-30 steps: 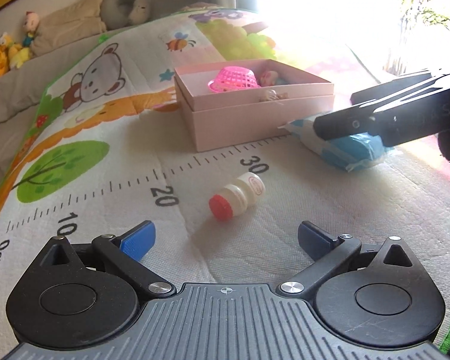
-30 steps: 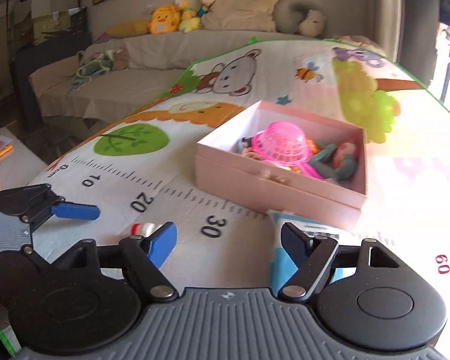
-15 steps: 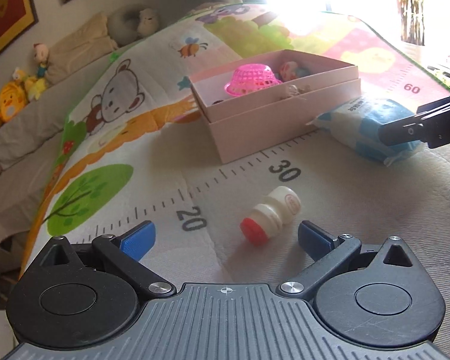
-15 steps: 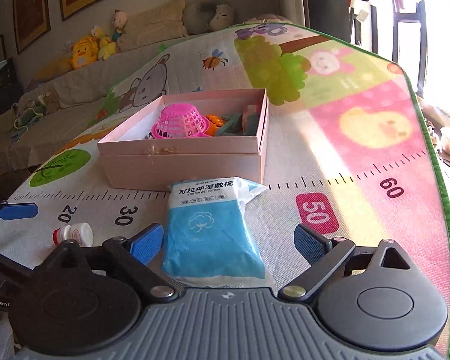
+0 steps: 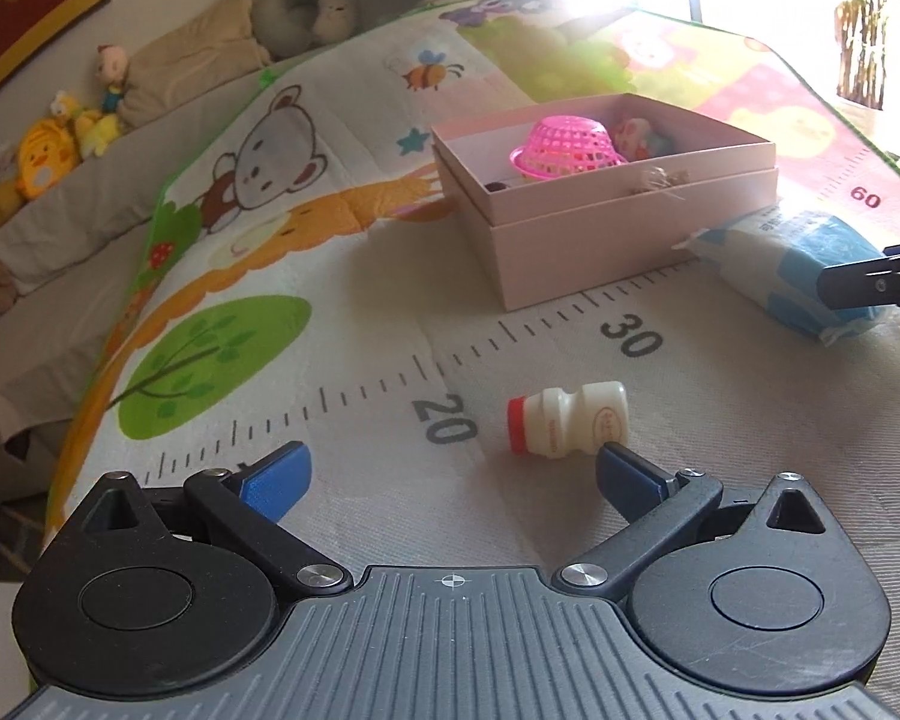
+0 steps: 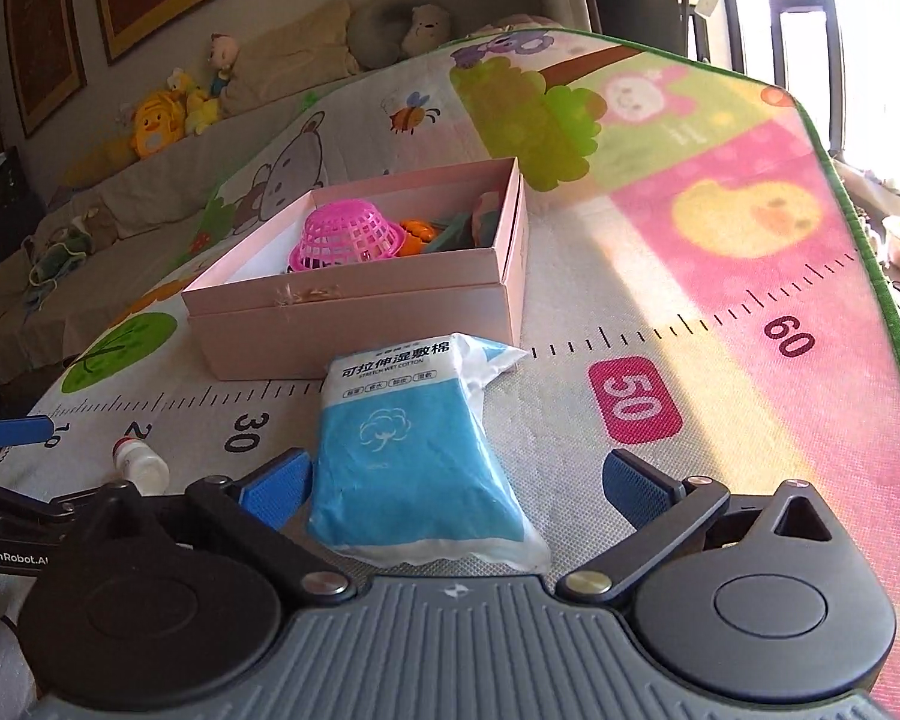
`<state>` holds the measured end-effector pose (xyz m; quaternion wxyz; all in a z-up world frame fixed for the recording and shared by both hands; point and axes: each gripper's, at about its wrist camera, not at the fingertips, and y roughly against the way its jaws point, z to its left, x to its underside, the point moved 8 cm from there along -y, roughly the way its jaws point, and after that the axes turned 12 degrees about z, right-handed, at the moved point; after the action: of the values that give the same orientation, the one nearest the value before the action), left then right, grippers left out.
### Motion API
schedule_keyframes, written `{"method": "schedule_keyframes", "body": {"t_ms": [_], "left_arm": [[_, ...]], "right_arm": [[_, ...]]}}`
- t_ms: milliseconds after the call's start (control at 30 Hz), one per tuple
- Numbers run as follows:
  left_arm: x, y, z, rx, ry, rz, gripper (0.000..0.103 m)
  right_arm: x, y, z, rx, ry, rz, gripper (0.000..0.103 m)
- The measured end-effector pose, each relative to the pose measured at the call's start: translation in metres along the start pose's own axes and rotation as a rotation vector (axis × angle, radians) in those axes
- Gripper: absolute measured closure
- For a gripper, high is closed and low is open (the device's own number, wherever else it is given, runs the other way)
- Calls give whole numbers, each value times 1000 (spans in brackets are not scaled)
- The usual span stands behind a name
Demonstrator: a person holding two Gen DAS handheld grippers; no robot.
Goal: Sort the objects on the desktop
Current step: 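Grasp the white yogurt bottle with the left gripper, then grasp the blue wet-cotton pack with the right gripper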
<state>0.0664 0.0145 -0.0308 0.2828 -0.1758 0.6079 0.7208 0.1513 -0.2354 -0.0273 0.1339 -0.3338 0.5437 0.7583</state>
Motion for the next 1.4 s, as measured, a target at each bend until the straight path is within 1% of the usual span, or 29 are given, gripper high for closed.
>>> {"method": "schedule_keyframes", "body": {"t_ms": [100, 167, 300, 367, 400, 433, 467, 567, 600, 667, 733, 867, 1000, 1033, 1067, 1133, 1233, 1333, 1400], "left_arm": [[0, 5, -12, 120, 9, -7, 0], [-1, 5, -19, 170, 24, -2, 0], [-7, -2, -28, 191, 46, 4, 1], [-9, -6, -29, 195, 55, 5, 9], [-10, -8, -29, 197, 62, 10, 18], [-12, -11, -27, 199, 76, 19, 24], [-13, -14, -26, 196, 85, 20, 24], [-15, -15, -22, 188, 97, 6, 34], [-15, -16, -22, 190, 98, 3, 41], [-16, -16, -20, 192, 103, -7, 46], [-15, -15, -19, 191, 102, -15, 55], [-8, -11, -14, 177, 102, -28, 55], [-1, -6, -4, 176, 124, -40, 54], [1, -6, -2, 181, 131, -41, 54], [2, -5, 0, 189, 140, -44, 54], [1, -4, 0, 199, 145, -52, 50], [1, -4, -1, 205, 139, -61, 47], [1, -4, -2, 209, 136, -60, 45], [0, -5, -3, 206, 132, -57, 44]], "right_arm": [[0, 0, -1, 1, -6, 1, 0], [0, -1, -1, 1, -10, 3, 0], [0, -2, -2, 5, -14, 11, 0], [1, -3, -2, 6, -15, 12, 0], [1, -3, -2, 6, -15, 14, 0], [1, -3, -2, 6, -15, 17, 0], [1, -4, -2, 5, -15, 19, 0], [1, -4, -2, 4, -15, 23, 0], [1, -4, -2, 4, -15, 23, 0], [1, -4, -1, 5, -10, 25, 0], [1, -3, 2, 10, 11, 23, 0], [6, 4, 27, 2, 124, 8, 0], [14, 10, 59, -126, 203, 63, 1], [15, 12, 65, -135, 228, 63, 1], [14, 15, 70, -127, 249, 56, 1], [9, 19, 73, -91, 257, 39, 1], [-5, 18, 68, -22, 200, 36, 1], [-13, 10, 66, -2, 168, 59, 1], [-17, 2, 68, 10, 169, 81, 4]]}}
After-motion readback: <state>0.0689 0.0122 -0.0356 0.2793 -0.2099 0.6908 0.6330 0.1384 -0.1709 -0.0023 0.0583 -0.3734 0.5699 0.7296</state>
